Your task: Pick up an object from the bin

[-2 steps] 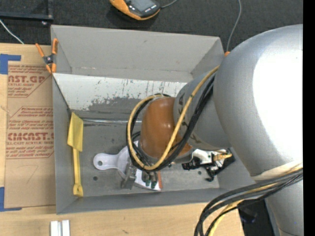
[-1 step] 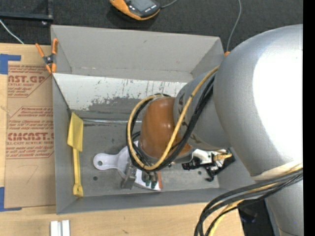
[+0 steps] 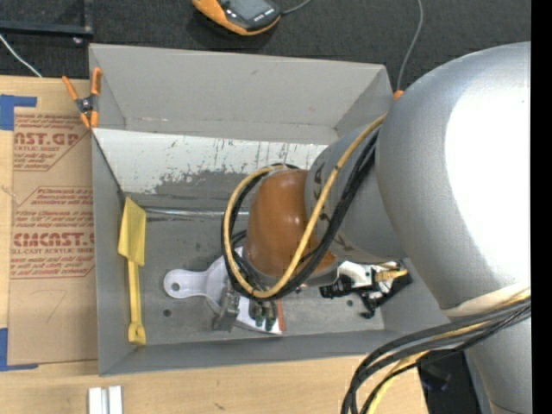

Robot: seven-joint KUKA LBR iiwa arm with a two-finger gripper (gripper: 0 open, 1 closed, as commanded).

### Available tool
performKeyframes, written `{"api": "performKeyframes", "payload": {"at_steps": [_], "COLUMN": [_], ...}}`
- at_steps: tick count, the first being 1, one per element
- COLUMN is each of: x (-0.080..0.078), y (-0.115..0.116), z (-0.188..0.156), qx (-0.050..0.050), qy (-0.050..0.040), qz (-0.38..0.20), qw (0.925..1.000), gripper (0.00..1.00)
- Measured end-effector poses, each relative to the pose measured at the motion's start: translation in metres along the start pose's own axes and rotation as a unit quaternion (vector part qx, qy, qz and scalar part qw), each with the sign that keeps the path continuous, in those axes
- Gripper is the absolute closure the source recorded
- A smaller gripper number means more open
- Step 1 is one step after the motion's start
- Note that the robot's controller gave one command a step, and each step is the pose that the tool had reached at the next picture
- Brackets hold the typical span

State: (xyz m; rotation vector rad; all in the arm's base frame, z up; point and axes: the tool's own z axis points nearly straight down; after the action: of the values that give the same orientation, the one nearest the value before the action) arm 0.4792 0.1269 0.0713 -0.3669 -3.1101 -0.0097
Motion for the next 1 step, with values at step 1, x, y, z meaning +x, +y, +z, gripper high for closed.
{"api": "performKeyframes", "payload": {"at_steps": [1], "x": [0.0008], "y": [-0.0003], "z": [-0.0093], "qx": [0.000], "qy": [0.0010], "qz": [0.000], "qw": [1.0000], "gripper": [1.00]}}
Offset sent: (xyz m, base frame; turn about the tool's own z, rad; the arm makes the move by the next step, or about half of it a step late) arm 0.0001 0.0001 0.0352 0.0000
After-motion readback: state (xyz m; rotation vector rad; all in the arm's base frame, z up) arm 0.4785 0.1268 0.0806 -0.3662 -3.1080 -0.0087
